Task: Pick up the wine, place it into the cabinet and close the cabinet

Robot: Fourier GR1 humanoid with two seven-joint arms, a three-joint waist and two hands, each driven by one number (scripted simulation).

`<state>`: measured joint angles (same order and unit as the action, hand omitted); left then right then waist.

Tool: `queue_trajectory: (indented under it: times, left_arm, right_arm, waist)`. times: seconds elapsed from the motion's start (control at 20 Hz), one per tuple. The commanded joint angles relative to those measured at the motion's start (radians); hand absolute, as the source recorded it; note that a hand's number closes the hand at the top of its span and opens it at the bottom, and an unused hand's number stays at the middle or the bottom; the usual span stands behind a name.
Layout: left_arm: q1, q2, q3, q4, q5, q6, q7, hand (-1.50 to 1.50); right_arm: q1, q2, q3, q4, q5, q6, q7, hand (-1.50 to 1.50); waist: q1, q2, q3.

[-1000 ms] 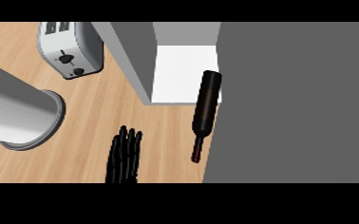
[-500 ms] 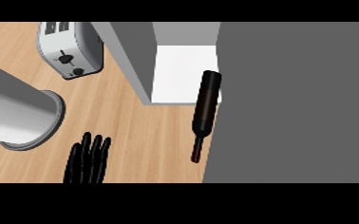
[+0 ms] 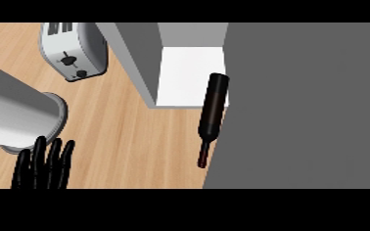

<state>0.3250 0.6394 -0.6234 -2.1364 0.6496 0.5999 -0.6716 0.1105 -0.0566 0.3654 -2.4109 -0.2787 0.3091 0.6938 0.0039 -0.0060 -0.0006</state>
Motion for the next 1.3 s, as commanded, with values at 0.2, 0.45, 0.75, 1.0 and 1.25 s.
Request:
queue_trajectory:
  times: [0.2,0.45,0.75,1.0,1.25]
  left_arm:
    - [0.118,0.099,0.208,-0.023,0.125,-0.15,-0.028,-1.5]
    - [0.161,0.152,0.305,-0.047,0.174,-0.193,0.016,-1.5]
    - [0.161,0.161,0.389,0.019,0.227,-0.299,0.017,-1.5]
    - [0.185,0.171,0.453,0.051,0.267,-0.38,0.026,-1.5]
    - [0.163,0.161,0.473,0.062,0.299,-0.418,0.057,-1.5]
  right_arm:
    - [0.033,0.021,0.259,-0.207,0.046,-0.039,0.089,1.5]
    - [-0.025,0.056,0.42,-0.158,0.175,-0.137,0.079,1.5]
    - [-0.118,0.056,0.621,-0.105,0.324,-0.356,0.078,1.5]
    - [-0.184,0.055,0.642,-0.015,0.398,-0.43,-0.001,1.5]
    - [-0.37,0.053,0.637,0.052,0.452,-0.567,0.046,1.5]
  waist:
    - [-0.001,-0.003,-0.001]
    - [0.0,-0.005,-0.001]
    - [-0.006,-0.006,-0.003]
    - [0.002,-0.003,-0.002]
    - [0.009,-0.001,-0.003]
